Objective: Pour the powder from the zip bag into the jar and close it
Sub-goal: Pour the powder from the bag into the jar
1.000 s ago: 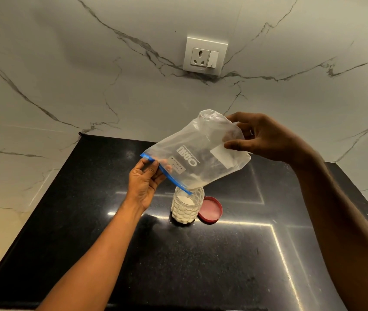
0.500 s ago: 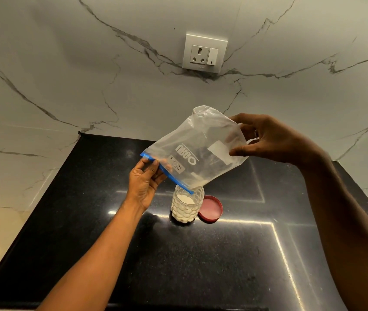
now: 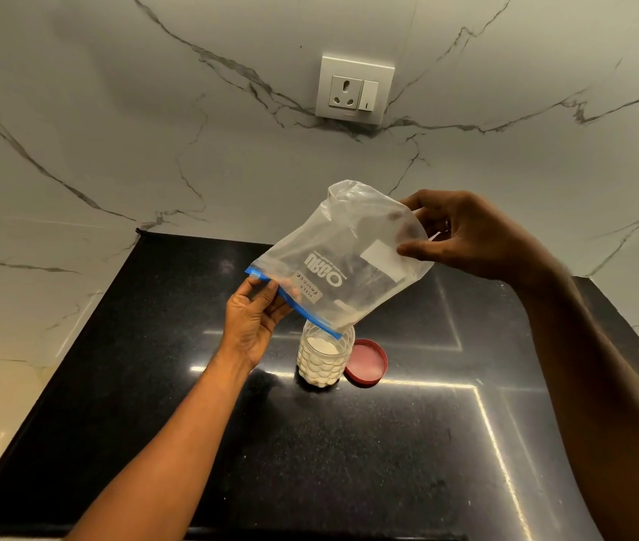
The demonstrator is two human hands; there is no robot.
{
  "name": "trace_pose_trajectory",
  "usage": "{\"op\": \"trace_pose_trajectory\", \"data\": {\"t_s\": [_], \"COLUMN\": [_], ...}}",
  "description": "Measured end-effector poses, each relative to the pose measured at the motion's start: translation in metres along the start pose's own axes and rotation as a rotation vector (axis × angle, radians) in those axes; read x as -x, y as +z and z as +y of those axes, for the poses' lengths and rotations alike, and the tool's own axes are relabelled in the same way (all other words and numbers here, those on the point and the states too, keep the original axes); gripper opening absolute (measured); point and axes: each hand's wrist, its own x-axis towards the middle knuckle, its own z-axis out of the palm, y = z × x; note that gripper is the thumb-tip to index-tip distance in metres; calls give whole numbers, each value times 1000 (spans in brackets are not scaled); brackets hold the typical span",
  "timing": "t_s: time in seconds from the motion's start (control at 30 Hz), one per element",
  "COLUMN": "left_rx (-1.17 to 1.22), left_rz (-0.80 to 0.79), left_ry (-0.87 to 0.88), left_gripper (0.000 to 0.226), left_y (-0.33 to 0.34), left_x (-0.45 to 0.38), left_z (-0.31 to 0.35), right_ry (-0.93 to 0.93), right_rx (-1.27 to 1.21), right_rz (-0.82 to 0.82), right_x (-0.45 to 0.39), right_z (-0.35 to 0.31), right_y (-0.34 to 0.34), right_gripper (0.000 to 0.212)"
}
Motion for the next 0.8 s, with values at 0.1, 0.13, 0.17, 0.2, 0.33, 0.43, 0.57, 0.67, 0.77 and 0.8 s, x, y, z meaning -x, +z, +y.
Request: {"op": "trace_pose_trajectory", "data": {"t_s": [0.1,0.13,0.17,0.2,0.33,0.43,0.57,0.67,0.77,0.8], "left_rx": [-6,-7,-9,-11,-18,-24,-26,-26,-36,-39], "left_rz": [4,3,2,1,-2,4,13,19,28,30], "left_ry": [-1,-2,-3,-4,-3,-6,-10,-17,-21,-23], "left_gripper": [31,31,31,31,29,31,28,26,28,28], "left_y": [1,1,2,2,2,2,1,0,-1,-1], "left_x": [2,2,2,2,3,3,4,4,4,4], "left_z": [-1,-1,-2,-2,-3,-5,-8,-8,-9,-9], "right_ry": [-1,0,1,-1,-8,-9,6,9,7,4], "right_rx": [14,17,21,25,21,41,31,41,45,54], "right_rz": [3,9,9,5,23,18,45,30,48,33], "right_x": [2,2,3,4,6,8,10,13,14,14], "right_z": [0,0,0,-1,-3,-5,-2,0,0,0], "right_y": [0,0,0,0,1,1,3,5,7,8], "right_gripper": [45,45,44,44,48,47,42,36,36,37]}}
